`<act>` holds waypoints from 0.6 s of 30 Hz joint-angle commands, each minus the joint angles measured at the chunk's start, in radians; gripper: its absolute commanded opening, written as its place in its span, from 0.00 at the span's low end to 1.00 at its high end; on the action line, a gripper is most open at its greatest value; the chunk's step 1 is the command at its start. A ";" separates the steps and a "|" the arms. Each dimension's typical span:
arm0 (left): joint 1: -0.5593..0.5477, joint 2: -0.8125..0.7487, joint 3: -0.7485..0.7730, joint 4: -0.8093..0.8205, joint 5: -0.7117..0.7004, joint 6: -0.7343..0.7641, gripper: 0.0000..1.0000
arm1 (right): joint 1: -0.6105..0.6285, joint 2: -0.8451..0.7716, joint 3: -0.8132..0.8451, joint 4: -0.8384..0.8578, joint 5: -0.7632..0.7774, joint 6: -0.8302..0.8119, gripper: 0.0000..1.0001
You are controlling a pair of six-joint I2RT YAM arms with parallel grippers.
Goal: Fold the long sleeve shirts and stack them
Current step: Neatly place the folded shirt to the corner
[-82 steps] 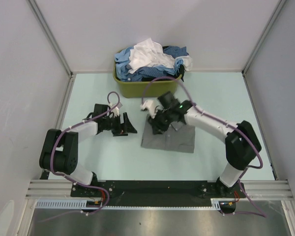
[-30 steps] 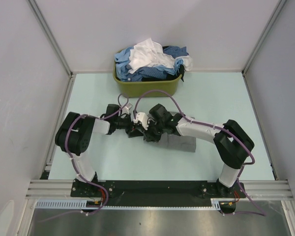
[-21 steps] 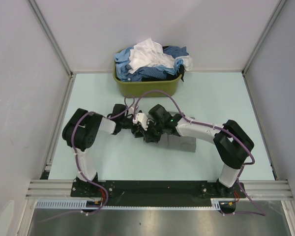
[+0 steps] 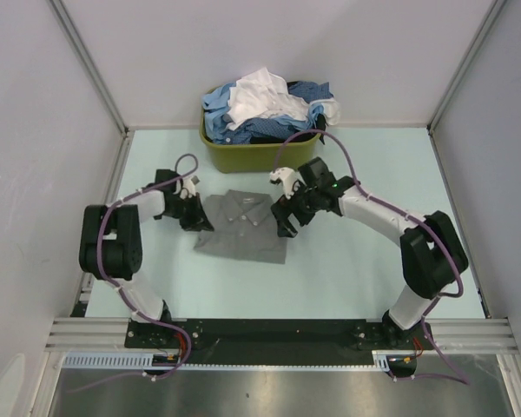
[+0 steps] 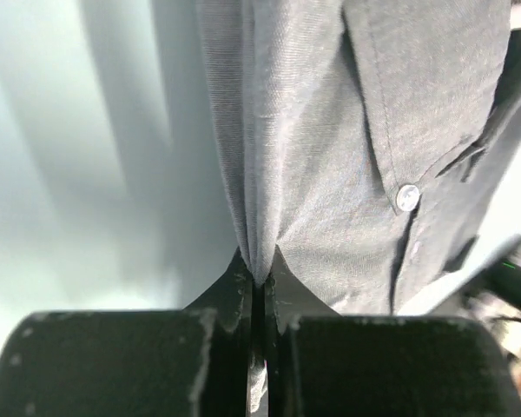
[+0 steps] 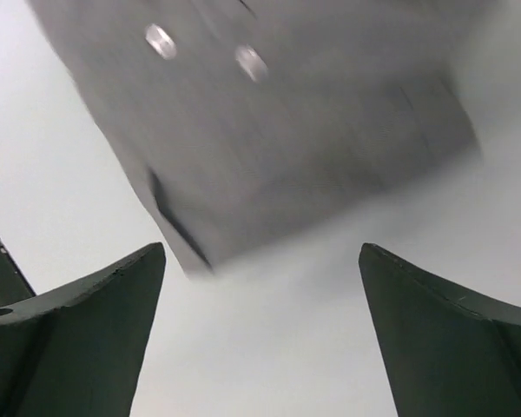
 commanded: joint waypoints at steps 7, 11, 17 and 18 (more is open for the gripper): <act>0.247 -0.009 0.373 -0.345 -0.348 0.443 0.00 | -0.123 -0.076 0.027 -0.125 0.028 -0.052 1.00; 0.290 0.077 0.518 -0.353 -0.414 0.475 0.00 | -0.134 -0.071 0.031 -0.128 0.028 -0.062 1.00; 0.327 0.177 0.685 -0.324 -0.458 0.457 0.00 | -0.146 -0.085 0.031 -0.130 0.034 -0.065 1.00; 0.330 0.206 0.726 -0.319 -0.461 0.448 0.00 | -0.151 -0.087 0.030 -0.130 0.037 -0.066 1.00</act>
